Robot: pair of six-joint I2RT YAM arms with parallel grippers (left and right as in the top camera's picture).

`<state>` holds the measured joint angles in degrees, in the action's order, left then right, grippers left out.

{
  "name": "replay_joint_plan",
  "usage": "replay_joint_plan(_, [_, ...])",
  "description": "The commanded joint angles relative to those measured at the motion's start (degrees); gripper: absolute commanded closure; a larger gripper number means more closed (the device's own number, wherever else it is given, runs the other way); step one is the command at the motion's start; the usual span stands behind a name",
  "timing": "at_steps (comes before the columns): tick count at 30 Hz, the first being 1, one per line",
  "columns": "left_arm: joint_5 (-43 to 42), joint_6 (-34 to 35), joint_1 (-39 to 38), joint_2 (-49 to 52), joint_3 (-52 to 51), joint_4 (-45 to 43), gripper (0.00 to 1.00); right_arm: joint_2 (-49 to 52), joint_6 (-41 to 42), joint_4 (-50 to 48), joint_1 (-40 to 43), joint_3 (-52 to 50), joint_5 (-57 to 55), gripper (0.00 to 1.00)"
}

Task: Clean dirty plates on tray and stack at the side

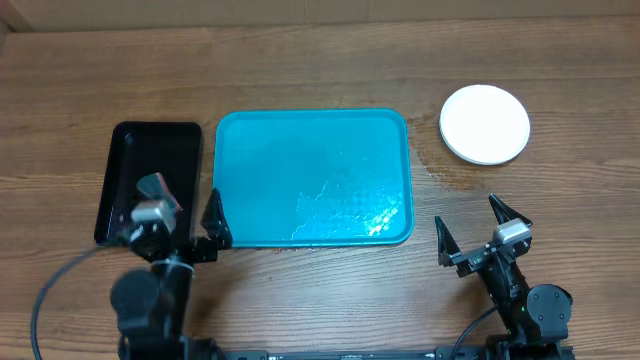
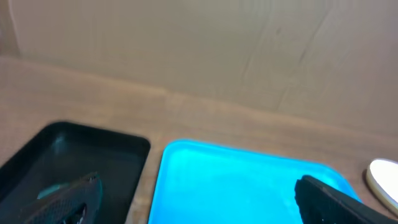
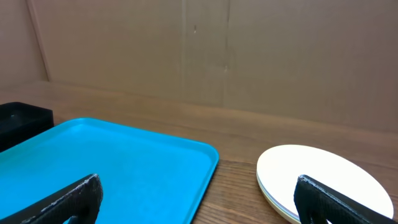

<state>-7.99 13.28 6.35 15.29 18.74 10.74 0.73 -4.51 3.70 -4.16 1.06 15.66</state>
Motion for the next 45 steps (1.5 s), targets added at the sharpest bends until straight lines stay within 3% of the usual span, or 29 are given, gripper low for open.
replay_joint_plan(1, [-0.9,-1.0,-0.2,-5.5,-5.4,-4.9,0.0,-0.5,0.2,-0.3,-0.3,-0.6,-0.4,0.0])
replay_joint_plan(12, [-0.8,-0.9,-1.8,-13.7,-18.0,-18.7,0.0,-0.5,0.2,-0.3,-0.3,-0.6,-0.5,0.0])
replay_joint_plan(18, [-0.4,-2.9,-2.6,-15.1,-18.5,-17.4,0.0,-0.5,0.2,-0.3,-0.3,-0.6,-0.5,0.0])
replay_joint_plan(25, [1.2,-5.0,-2.8,-15.1,-18.5,-6.6,0.0,-0.5,0.2,-0.3,-0.3,-0.6,-0.4,0.0])
replay_joint_plan(45, [1.4,-5.0,-3.1,-15.0,-18.4,-6.8,0.0,-0.5,0.2,-0.3,-0.3,-0.6,-0.5,0.0])
